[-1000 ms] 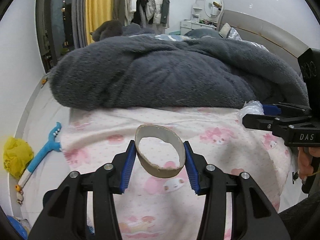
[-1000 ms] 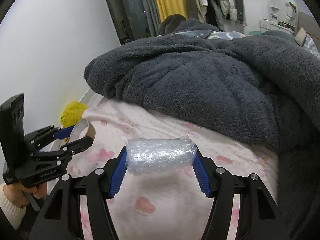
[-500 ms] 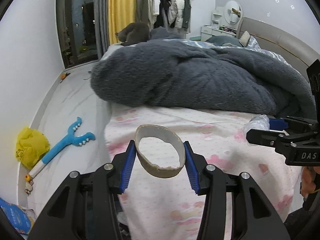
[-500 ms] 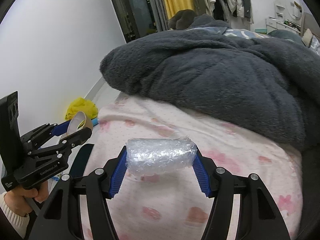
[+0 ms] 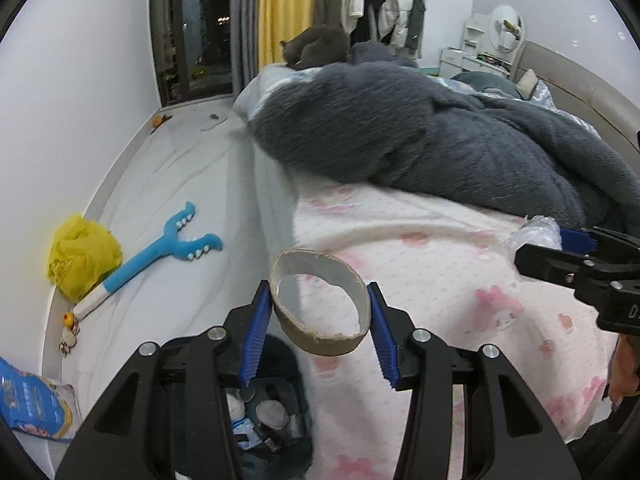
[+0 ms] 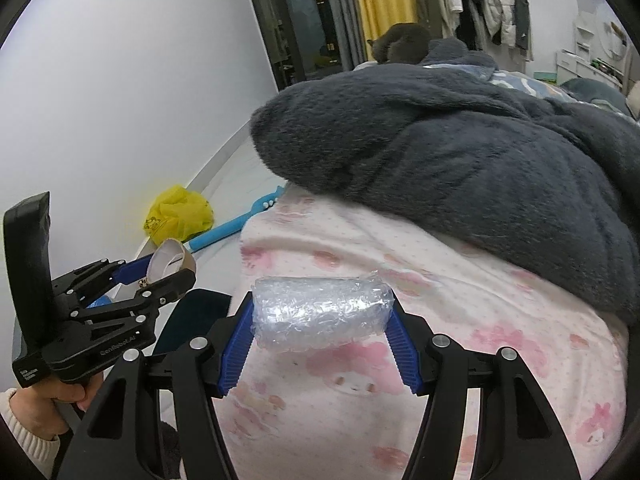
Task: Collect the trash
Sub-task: 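Drop the tape roll into the bin with the left tool while the right carries bubble wrap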
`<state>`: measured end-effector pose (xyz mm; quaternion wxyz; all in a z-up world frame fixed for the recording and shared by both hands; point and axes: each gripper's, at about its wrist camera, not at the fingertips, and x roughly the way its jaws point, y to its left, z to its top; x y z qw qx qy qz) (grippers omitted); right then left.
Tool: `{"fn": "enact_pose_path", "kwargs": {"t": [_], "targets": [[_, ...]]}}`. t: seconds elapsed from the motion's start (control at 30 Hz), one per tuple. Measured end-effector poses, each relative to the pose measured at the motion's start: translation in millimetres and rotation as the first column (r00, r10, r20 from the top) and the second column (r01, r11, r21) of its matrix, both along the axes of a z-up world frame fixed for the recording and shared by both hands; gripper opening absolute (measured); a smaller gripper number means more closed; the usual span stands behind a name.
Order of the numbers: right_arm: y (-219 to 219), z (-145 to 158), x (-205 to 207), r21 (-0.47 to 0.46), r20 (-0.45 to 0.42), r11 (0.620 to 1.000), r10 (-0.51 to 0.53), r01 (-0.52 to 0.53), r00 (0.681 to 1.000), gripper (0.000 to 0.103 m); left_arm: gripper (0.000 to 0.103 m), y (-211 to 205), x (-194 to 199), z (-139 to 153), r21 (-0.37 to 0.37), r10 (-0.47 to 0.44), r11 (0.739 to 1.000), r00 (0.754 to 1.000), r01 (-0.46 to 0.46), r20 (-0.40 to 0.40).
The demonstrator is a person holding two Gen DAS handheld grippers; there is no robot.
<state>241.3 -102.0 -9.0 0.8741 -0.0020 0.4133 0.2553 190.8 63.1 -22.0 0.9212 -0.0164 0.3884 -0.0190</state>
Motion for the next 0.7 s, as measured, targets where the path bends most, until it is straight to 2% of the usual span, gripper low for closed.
{"fn": "enact_pose_path", "kwargs": {"t": [0.37, 0.7], "targets": [[52, 4, -6, -0.009, 0.019, 0.998, 0.067, -0.067, 0.998, 0.063, 0.05, 52, -6, -28, -0.004, 0.07, 0.998, 0.994, -0.071, -0.084], [99, 0, -12, -0.015, 0.015, 0.992, 0.125, -0.125, 0.992, 0.063, 0.05, 97, -14, -69, 0.008, 0.133, 0.991, 0.974, -0.134, -0.184]]}}
